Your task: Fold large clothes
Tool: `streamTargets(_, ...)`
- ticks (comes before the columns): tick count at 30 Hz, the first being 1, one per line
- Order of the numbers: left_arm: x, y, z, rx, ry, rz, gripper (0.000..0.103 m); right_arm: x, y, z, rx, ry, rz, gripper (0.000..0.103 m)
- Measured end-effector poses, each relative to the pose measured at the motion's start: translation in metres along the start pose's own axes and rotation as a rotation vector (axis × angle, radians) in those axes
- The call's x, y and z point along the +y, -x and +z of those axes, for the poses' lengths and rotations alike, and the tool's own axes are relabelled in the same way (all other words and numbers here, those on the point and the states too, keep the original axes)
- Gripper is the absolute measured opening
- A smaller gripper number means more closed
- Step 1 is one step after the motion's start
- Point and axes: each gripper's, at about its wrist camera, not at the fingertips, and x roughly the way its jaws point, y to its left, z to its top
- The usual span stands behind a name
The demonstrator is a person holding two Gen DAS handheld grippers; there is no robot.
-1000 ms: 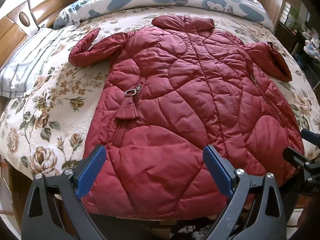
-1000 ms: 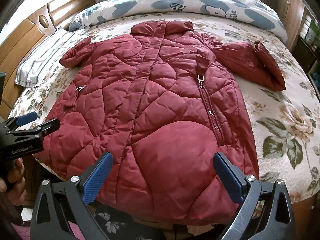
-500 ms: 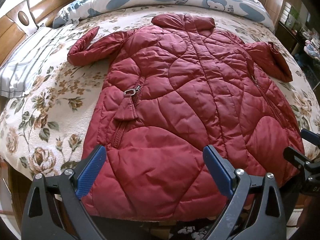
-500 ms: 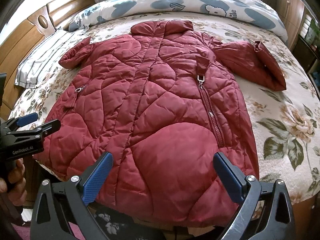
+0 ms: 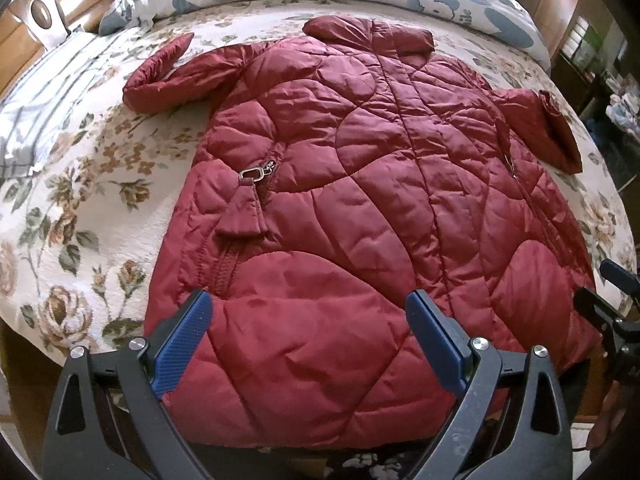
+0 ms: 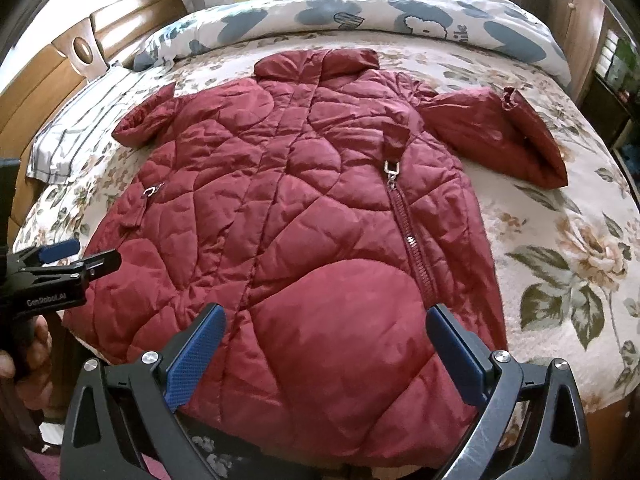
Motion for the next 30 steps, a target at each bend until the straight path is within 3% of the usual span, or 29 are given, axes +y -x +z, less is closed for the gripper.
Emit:
streamTargets(7, 0.008, -0.003, 0.015, -0.067, 0.017, 0.004, 0.098, -0.031, 0.005, 0.015, -0.062, -0.071, 0.007, 0.095)
streamTargets(13, 0.013, -0.011, 0.033, -0.032, 0.024, 0.019, 0.098, -0.078, -0.001, 0.034, -0.106, -0.176, 0.022, 0.091)
streamTargets(25, 0.016, -0.028, 0.064, -0.004, 0.042, -0.027, 0.098, -0.193, -0.038, 0.088, -0.159, -0.291, -0.205, 0.088)
streamTargets(30, 0.009, -0.028, 0.073, -0.031, 0.021, -0.043, 0.098, -0.239, -0.078, 0.124, -0.142, -0.320, -0.251, 0.076)
